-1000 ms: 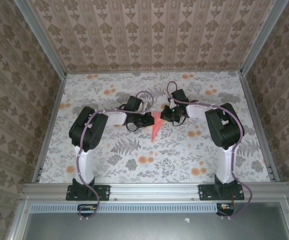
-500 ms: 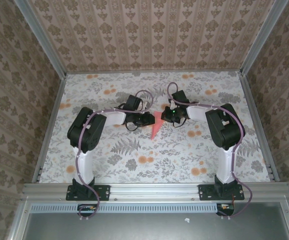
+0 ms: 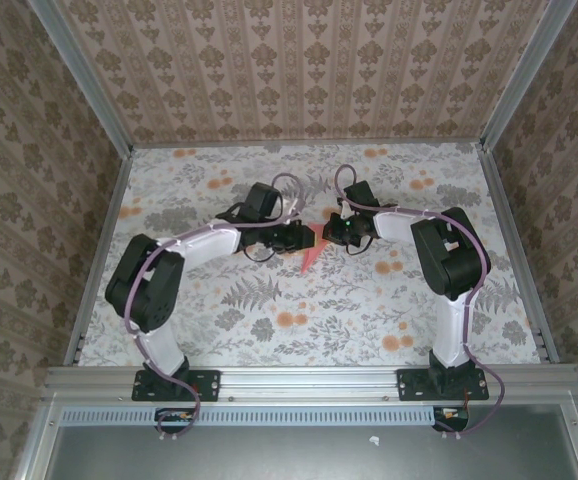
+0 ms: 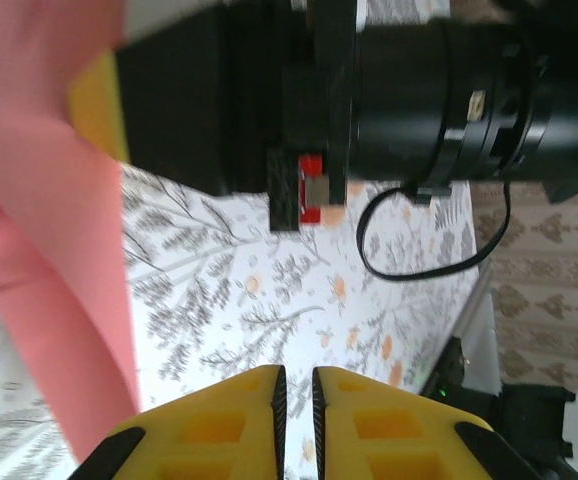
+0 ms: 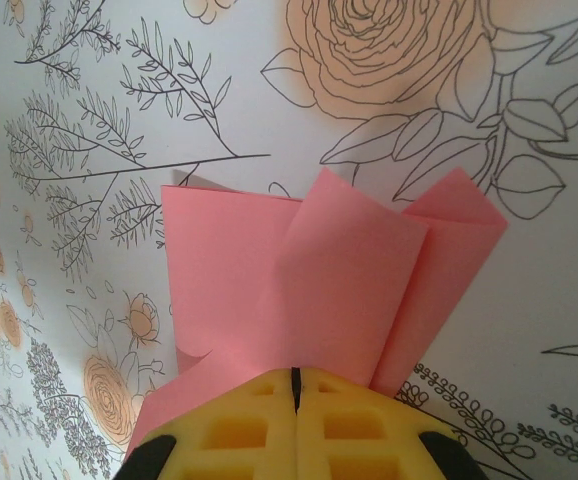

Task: Fold a paper plane with a square sheet of paper (fold left side to right side)
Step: Fold the wing for the fifth time at the center of the table.

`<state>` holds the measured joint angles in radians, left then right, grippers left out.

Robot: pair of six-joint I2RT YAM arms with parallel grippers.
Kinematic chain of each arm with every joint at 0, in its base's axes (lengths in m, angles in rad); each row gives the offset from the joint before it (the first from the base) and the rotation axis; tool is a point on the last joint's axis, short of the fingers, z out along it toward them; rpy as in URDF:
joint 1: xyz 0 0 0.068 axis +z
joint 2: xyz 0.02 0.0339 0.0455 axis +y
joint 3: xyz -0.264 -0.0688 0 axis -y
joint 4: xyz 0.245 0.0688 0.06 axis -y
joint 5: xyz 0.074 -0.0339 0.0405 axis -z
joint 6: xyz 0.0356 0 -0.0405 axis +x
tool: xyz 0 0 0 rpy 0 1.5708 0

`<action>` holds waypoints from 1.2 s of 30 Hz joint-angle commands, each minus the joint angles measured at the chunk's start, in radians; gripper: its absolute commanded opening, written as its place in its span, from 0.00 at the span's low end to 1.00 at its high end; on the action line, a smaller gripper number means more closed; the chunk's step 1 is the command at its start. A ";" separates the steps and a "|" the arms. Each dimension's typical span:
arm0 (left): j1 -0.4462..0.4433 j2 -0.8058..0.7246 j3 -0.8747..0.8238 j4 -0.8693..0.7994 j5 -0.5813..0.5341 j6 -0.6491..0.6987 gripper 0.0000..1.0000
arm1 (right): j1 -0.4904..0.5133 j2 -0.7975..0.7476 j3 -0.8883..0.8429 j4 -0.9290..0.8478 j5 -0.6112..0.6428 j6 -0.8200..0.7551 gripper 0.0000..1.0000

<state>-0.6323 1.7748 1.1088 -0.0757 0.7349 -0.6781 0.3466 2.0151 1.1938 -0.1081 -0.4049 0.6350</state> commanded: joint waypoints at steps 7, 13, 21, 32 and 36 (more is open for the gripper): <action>-0.021 0.110 0.026 -0.030 0.049 -0.018 0.17 | -0.003 0.036 -0.037 -0.111 0.038 -0.006 0.05; -0.022 0.135 0.023 -0.080 0.006 0.010 0.17 | -0.003 0.035 -0.039 -0.112 0.041 -0.006 0.05; -0.024 0.164 0.010 -0.120 -0.052 0.033 0.17 | -0.001 0.033 -0.037 -0.115 0.041 -0.008 0.05; -0.026 0.184 0.000 -0.116 -0.066 0.034 0.17 | 0.002 0.029 -0.034 -0.120 0.044 -0.014 0.05; -0.032 0.197 0.001 -0.107 -0.063 0.029 0.17 | 0.002 0.030 -0.031 -0.119 0.041 -0.013 0.05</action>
<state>-0.6552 1.9446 1.1091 -0.1680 0.6807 -0.6685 0.3466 2.0151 1.1938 -0.1089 -0.4053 0.6312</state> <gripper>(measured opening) 0.167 0.053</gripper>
